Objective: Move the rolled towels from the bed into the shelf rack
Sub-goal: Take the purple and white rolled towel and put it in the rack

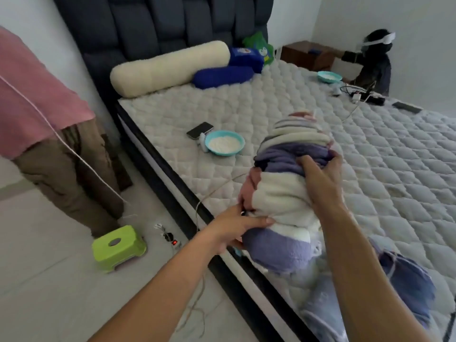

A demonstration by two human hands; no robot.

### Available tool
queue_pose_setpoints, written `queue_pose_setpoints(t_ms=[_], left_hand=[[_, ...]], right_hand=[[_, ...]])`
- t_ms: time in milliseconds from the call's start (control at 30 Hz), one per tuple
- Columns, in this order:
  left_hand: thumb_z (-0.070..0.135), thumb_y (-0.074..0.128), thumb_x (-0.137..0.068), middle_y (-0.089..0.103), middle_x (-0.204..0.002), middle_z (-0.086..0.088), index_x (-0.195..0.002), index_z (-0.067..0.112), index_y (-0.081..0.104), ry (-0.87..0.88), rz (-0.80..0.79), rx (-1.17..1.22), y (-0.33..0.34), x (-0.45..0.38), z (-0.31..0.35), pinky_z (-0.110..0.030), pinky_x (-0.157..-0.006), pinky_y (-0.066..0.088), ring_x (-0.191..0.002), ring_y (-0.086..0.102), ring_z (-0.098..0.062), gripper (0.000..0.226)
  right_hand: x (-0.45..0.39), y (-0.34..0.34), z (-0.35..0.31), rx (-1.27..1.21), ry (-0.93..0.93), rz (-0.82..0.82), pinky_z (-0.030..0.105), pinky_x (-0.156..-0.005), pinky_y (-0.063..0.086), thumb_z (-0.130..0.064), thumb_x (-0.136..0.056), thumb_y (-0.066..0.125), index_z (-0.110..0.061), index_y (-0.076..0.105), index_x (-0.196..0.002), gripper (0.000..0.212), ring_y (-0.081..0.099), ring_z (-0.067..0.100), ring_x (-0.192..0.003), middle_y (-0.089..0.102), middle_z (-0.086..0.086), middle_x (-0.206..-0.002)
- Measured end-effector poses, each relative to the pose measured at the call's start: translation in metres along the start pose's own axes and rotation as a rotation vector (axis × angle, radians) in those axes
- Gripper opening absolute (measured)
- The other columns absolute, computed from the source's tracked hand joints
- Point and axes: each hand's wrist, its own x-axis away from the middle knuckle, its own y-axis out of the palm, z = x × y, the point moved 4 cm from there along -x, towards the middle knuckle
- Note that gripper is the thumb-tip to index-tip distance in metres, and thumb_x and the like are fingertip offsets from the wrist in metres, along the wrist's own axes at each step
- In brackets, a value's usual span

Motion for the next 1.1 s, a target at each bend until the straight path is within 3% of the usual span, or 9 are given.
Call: queue_pose_setpoints(t_ms=[133, 233, 333, 400, 533, 667, 800, 967, 1100], left_hand=[[0.032, 0.082, -0.070, 0.068, -0.115, 0.011, -0.123, 0.031, 0.057, 0.041, 0.272, 0.130, -0.123, 0.074, -0.035, -0.041, -0.087, 0.056, -0.106, 0.062, -0.016, 0.059], [0.021, 0.077, -0.076, 0.069, -0.109, 0.011, -0.121, 0.031, 0.057, 0.088, 0.452, 0.277, -0.205, 0.148, -0.073, -0.038, -0.085, 0.054, -0.100, 0.063, -0.014, 0.051], [0.022, 0.080, -0.066, 0.068, -0.118, 0.009, -0.128, 0.029, 0.054, 0.114, 0.625, 0.390, -0.270, 0.231, -0.120, -0.033, -0.076, 0.053, -0.106, 0.061, -0.016, 0.067], [0.023, 0.078, -0.062, 0.066, -0.122, 0.009, -0.127, 0.030, 0.055, 0.119, 0.752, 0.456, -0.303, 0.290, -0.154, -0.036, -0.082, 0.052, -0.113, 0.058, -0.019, 0.069], [0.012, 0.075, -0.073, 0.064, -0.113, 0.017, -0.111, 0.034, 0.055, 0.177, 1.013, 0.626, -0.338, 0.404, -0.218, -0.043, -0.092, 0.048, -0.111, 0.056, -0.016, 0.048], [0.004, 0.071, -0.078, 0.065, -0.109, 0.012, -0.109, 0.033, 0.056, 0.236, 1.282, 0.833, -0.347, 0.507, -0.284, -0.040, -0.087, 0.051, -0.104, 0.057, -0.016, 0.045], [-0.005, 0.068, -0.076, 0.069, -0.108, 0.002, -0.108, 0.025, 0.060, 0.339, 1.570, 1.056, -0.336, 0.589, -0.340, -0.040, -0.084, 0.051, -0.100, 0.061, -0.020, 0.045], [0.002, 0.071, -0.061, 0.068, -0.114, -0.001, -0.124, 0.023, 0.057, 0.473, 1.905, 1.208, -0.320, 0.668, -0.384, -0.039, -0.080, 0.053, -0.104, 0.061, -0.024, 0.069], [0.003, 0.070, -0.067, 0.071, -0.108, 0.001, -0.115, 0.022, 0.062, 0.521, 2.185, 1.205, -0.316, 0.715, -0.399, -0.039, -0.081, 0.050, -0.107, 0.061, -0.025, 0.052]], right_hand=[[0.074, 0.131, -0.042, -0.038, -0.093, -0.232, 0.018, -0.081, 0.040, -0.019, -0.079, 0.066, -0.011, 0.044, -0.122, 0.048, 0.055, 0.015, -0.104, 0.056, 0.003, -0.115], [0.156, 0.225, -0.071, -0.056, -0.193, -0.449, 0.022, -0.086, 0.041, -0.016, -0.079, 0.067, -0.007, 0.042, -0.126, 0.054, 0.056, 0.018, -0.106, 0.057, 0.007, -0.119], [0.253, 0.305, -0.097, -0.083, -0.283, -0.700, 0.023, -0.089, 0.041, -0.014, -0.079, 0.069, -0.006, 0.040, -0.131, 0.060, 0.054, 0.016, -0.110, 0.054, 0.007, -0.124], [0.321, 0.348, -0.110, -0.096, -0.333, -0.880, 0.022, -0.091, 0.039, -0.017, -0.079, 0.069, -0.009, 0.035, -0.136, 0.067, 0.052, 0.015, -0.114, 0.051, 0.006, -0.131], [0.465, 0.412, -0.140, -0.129, -0.456, -1.217, 0.021, -0.096, 0.036, -0.021, -0.080, 0.071, -0.012, 0.032, -0.139, 0.071, 0.048, 0.017, -0.122, 0.048, 0.005, -0.136], [0.611, 0.441, -0.166, -0.169, -0.585, -1.533, 0.029, -0.104, 0.040, -0.029, -0.080, 0.071, -0.016, 0.031, -0.139, 0.073, 0.048, 0.017, -0.124, 0.046, 0.004, -0.139], [0.739, 0.444, -0.183, -0.268, -0.729, -1.803, 0.022, -0.103, 0.036, -0.035, -0.078, 0.072, -0.019, 0.027, -0.142, 0.080, 0.045, 0.016, -0.126, 0.043, 0.003, -0.141], [0.869, 0.432, -0.195, -0.427, -0.872, -2.192, 0.017, -0.101, 0.032, -0.037, -0.081, 0.069, -0.018, 0.025, -0.145, 0.080, 0.042, 0.014, -0.131, 0.040, 0.002, -0.145], [0.946, 0.430, -0.203, -0.506, -0.958, -2.406, 0.019, -0.107, 0.027, -0.033, -0.080, 0.071, -0.015, 0.019, -0.148, 0.088, 0.033, 0.015, -0.137, 0.032, 0.004, -0.150]])
